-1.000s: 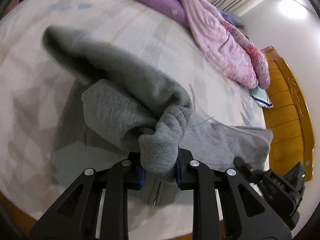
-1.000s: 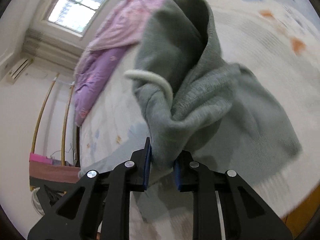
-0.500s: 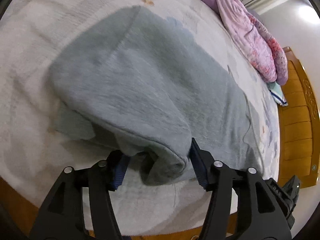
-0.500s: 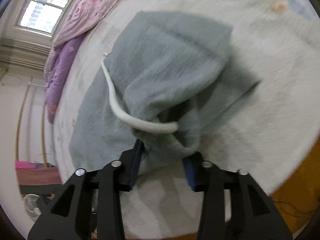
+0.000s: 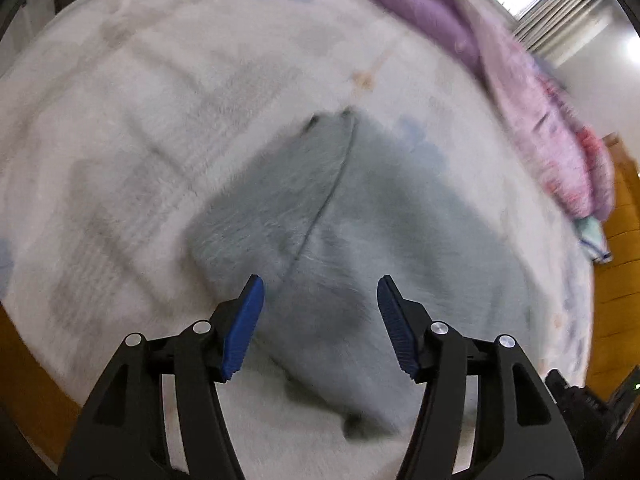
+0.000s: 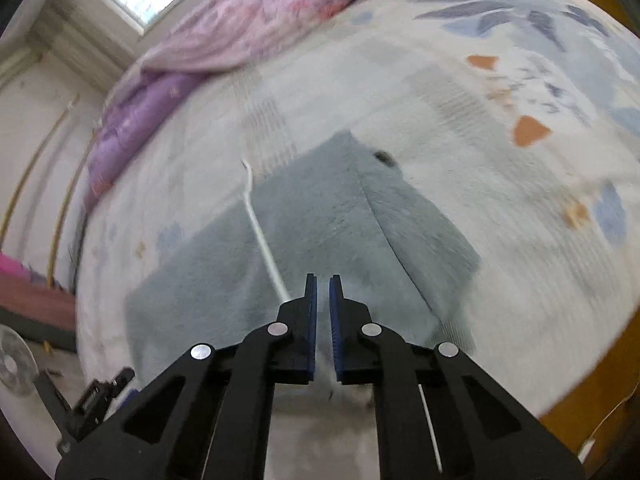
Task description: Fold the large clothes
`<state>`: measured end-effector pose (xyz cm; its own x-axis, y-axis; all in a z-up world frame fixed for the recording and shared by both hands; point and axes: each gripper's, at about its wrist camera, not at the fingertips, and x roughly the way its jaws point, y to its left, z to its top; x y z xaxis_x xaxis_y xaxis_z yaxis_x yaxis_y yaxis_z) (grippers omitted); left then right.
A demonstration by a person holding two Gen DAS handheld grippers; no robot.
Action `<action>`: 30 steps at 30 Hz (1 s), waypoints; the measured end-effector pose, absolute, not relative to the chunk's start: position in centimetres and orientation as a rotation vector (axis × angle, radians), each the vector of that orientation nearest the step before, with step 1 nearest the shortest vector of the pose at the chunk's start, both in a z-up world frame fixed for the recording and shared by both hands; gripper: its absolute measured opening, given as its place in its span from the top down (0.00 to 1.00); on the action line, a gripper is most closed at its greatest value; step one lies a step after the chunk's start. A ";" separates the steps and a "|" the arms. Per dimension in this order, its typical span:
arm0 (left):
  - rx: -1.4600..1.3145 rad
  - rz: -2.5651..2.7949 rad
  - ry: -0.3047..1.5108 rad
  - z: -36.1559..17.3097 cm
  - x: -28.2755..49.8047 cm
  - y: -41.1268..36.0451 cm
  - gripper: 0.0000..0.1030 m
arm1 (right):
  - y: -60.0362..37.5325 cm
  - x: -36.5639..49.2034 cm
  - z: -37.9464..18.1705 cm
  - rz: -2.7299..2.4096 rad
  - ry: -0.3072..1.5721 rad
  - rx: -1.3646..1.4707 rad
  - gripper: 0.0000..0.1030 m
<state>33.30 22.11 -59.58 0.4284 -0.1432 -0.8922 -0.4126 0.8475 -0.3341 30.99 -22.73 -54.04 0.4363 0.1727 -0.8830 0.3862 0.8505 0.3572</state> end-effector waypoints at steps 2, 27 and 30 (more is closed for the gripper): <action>-0.569 0.199 1.186 -62.0 34.0 22.5 0.41 | -24.1 30.9 -57.2 -0.220 1.219 0.521 1.00; -0.877 0.227 1.110 -63.8 28.7 26.2 0.32 | -9.2 43.6 -58.5 0.171 1.211 0.359 1.00; -0.910 0.206 1.110 -64.0 28.7 26.7 0.32 | -9.2 42.3 -57.6 0.169 1.217 0.346 1.00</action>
<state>28.71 26.70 -63.96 0.4672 -0.2811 -0.8383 -0.5636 0.6359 -0.5273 42.27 -9.22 -57.59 0.3423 0.3102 -0.8869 0.0565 0.9354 0.3490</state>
